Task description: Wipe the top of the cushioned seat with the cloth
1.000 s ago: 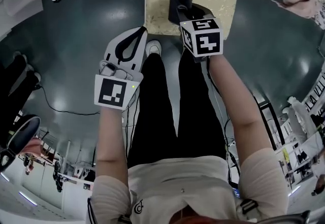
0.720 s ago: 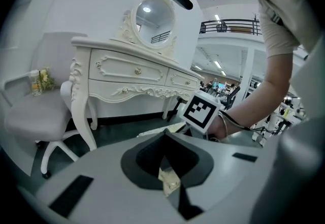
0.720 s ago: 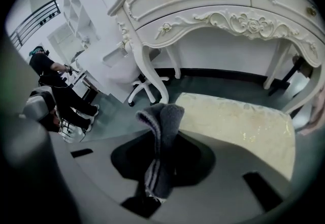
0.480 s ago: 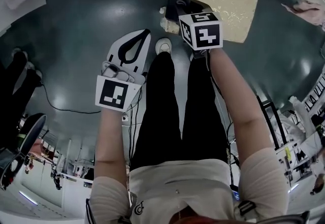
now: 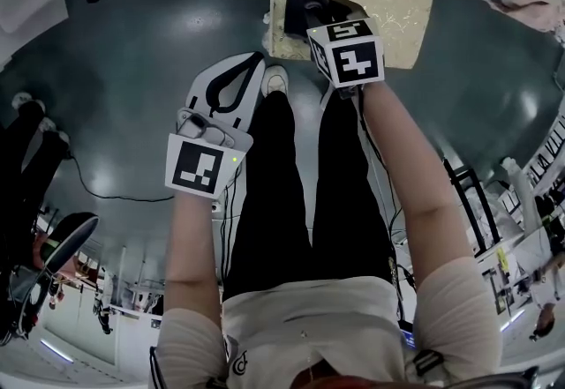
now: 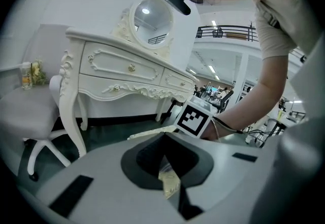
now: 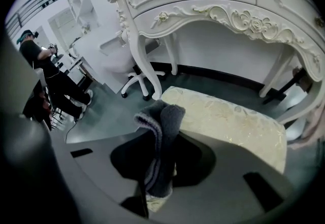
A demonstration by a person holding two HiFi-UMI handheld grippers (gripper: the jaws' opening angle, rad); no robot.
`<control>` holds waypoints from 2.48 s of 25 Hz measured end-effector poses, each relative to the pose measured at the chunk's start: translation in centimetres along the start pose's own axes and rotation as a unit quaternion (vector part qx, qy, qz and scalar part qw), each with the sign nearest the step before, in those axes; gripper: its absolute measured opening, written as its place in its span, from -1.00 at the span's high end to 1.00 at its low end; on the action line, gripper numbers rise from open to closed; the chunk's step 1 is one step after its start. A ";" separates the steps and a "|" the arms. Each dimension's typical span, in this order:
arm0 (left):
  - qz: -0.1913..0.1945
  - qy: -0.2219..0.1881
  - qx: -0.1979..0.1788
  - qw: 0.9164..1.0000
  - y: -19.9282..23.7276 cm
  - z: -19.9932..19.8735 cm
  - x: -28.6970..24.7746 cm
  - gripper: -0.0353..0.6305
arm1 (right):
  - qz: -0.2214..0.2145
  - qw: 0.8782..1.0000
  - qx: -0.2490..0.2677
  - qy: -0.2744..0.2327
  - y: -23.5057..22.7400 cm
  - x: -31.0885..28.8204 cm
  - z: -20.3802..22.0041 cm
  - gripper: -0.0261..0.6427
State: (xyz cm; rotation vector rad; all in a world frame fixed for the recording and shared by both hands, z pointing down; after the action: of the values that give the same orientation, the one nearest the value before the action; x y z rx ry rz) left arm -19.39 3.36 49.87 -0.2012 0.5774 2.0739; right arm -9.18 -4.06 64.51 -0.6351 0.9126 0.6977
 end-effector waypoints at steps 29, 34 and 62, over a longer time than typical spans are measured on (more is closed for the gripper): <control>0.074 0.012 -0.017 0.997 -14.0 0.3 -13.1 0.85 | 0.032 0.999 -0.009 0.004 -17.3 7.1 7.5 0.67; 0.091 0.014 -0.030 0.995 -16.5 0.4 -15.2 0.85 | 0.042 0.999 -0.015 0.003 -20.3 8.6 9.2 0.67; 0.140 0.014 -0.100 0.985 -18.7 -2.4 -11.3 0.85 | 0.111 0.994 -0.001 -0.010 -19.1 14.9 8.3 0.68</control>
State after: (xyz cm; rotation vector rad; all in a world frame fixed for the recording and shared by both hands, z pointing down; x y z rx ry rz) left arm 2.20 2.00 45.86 -0.2795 0.4324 2.4070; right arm 15.80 -5.71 59.19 -0.5320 0.9718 0.9025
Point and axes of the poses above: the fingertips, and each gripper's own axes: x backward along the fingers, y to its left, z out of its underside, the point moved 2 cm from there along x, backward along the fingers, and after that the axes turned 4 degrees about -y, right-handed, at the moved point
